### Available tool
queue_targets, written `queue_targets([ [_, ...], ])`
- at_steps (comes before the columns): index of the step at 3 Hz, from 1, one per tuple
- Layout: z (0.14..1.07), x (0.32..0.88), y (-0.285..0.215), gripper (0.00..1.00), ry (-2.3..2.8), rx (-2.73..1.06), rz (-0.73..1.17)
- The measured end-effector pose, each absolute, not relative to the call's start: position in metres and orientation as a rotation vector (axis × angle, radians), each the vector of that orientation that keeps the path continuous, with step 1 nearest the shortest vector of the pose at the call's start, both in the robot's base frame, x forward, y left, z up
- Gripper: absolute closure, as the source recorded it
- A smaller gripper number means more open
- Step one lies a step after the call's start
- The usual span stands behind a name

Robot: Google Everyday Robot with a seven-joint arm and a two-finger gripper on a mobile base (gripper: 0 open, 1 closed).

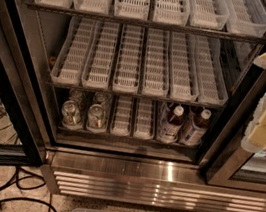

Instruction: Pick 7up can from bottom shelf of fridge

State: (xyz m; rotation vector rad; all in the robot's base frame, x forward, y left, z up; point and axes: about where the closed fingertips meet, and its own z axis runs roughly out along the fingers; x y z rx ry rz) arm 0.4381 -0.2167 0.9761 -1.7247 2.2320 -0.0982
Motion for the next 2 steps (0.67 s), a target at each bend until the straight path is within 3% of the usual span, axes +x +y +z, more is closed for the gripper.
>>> queue_targets([
  [2,0.929,0.447,-0.214,0.0,2.282,-1.654,-0.05],
])
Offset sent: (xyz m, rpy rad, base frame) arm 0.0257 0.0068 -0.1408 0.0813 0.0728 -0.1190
